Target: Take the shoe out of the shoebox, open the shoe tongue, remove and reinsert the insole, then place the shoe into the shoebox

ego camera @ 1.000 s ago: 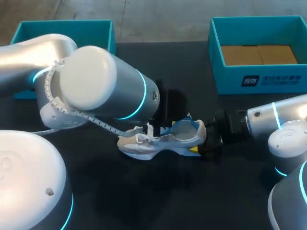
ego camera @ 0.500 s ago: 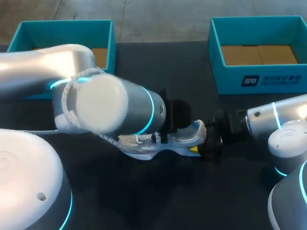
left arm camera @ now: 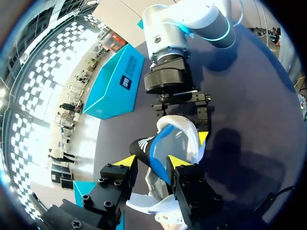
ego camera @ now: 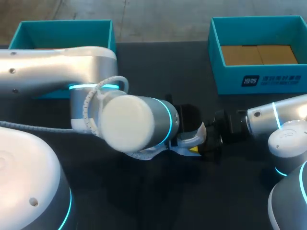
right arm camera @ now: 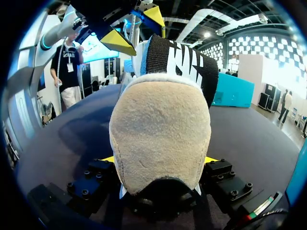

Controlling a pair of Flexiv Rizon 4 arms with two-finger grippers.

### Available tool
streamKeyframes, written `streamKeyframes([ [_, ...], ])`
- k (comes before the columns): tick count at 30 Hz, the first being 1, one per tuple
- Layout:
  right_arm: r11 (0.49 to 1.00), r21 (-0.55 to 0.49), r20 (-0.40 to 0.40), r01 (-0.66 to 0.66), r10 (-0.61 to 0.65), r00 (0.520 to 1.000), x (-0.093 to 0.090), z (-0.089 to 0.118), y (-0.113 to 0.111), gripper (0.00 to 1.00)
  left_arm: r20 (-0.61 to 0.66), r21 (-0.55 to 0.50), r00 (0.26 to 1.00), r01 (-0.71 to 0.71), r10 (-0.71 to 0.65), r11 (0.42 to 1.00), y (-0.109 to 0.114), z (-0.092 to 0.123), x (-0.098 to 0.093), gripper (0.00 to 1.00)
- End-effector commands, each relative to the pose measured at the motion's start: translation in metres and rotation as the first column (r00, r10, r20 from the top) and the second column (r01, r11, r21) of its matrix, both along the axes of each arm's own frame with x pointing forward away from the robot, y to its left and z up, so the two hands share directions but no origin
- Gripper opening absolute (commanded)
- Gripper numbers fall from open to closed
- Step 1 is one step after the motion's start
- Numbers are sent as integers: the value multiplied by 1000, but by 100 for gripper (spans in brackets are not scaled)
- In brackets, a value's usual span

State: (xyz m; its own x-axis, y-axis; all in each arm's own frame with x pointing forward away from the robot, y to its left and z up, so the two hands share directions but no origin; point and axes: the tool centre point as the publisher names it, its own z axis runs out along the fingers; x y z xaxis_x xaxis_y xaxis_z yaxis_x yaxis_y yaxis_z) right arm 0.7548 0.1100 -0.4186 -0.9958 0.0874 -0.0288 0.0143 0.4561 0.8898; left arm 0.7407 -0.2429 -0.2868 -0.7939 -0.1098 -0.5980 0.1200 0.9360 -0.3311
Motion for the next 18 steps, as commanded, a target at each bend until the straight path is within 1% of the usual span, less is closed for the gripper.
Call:
streamKeyframes([
  [1, 1000, -3, 0, 1, -1, 1000, 0, -1, 1, 0, 28, 31, 999, -33, 32, 999, -12, -4, 0, 39],
  [8, 1000, -3, 0, 1, -1, 1000, 0, -1, 1, 0, 61, 48, 998, -36, 33, 998, -17, -8, 4, 41],
  [18, 1000, -3, 0, 1, -1, 1000, 0, -1, 1, 0, 112, 62, 993, -40, 33, 997, -17, -15, 11, 41],
])
